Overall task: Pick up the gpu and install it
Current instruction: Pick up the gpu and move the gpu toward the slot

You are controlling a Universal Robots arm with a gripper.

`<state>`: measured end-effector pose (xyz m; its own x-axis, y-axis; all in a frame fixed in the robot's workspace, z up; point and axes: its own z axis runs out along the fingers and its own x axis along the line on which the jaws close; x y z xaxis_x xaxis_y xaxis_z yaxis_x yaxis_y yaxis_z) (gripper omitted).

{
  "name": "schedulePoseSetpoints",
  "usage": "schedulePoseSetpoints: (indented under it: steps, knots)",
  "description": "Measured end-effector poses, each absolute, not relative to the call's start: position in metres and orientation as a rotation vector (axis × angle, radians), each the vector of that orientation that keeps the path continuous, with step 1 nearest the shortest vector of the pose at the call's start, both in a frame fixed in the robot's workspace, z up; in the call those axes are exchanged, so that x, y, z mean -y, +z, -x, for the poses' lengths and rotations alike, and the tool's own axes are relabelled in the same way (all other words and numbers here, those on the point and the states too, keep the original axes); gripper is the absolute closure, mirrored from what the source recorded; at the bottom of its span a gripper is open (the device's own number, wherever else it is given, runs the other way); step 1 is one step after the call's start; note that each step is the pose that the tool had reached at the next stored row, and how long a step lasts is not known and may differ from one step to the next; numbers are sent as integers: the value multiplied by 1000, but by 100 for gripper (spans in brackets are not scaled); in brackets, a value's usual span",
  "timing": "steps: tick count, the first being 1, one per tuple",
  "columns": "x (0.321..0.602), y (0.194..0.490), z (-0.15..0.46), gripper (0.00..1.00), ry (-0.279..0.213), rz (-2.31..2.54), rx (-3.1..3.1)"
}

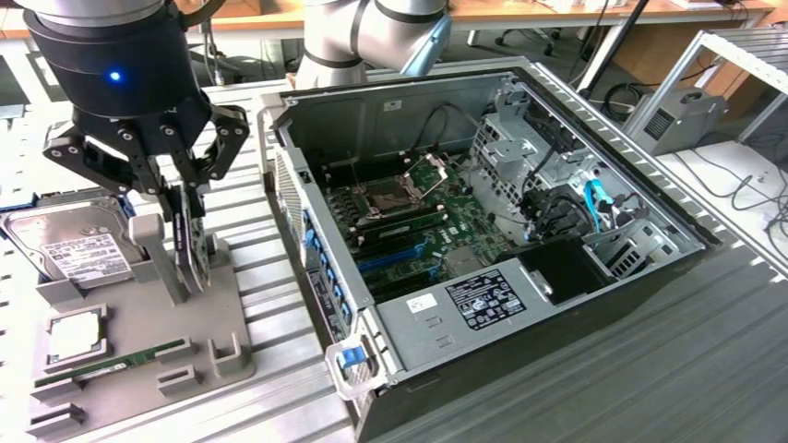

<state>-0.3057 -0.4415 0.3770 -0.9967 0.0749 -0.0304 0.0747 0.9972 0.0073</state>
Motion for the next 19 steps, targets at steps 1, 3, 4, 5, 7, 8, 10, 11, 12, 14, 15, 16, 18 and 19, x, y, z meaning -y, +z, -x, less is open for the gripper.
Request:
schedulePoseSetpoints:
  steps: [1, 3, 4, 5, 7, 8, 10, 11, 12, 14, 15, 16, 18, 19]
  knots:
    - [442, 377, 306, 73, 9, -116, -3109]
    - [442, 378, 306, 73, 10, -116, -3109]
    - [442, 379, 306, 73, 9, -117, -3109]
    - [442, 379, 306, 73, 9, -117, -3109]
    - [442, 379, 306, 73, 10, -116, -3109]
    - [442, 380, 306, 73, 10, -116, -3109]
    - [442, 381, 306, 73, 10, -116, -3109]
    - [442, 381, 306, 73, 10, -116, -3109]
    - [442, 381, 306, 73, 10, -116, -3109]
    - [442, 382, 306, 73, 10, -116, -3109]
    - [442, 382, 306, 73, 10, -116, -3109]
    - [442, 383, 306, 73, 10, -116, -3109]
    - [442, 383, 306, 73, 10, -116, -3109]
    - [442, 384, 306, 73, 10, -116, -3109]
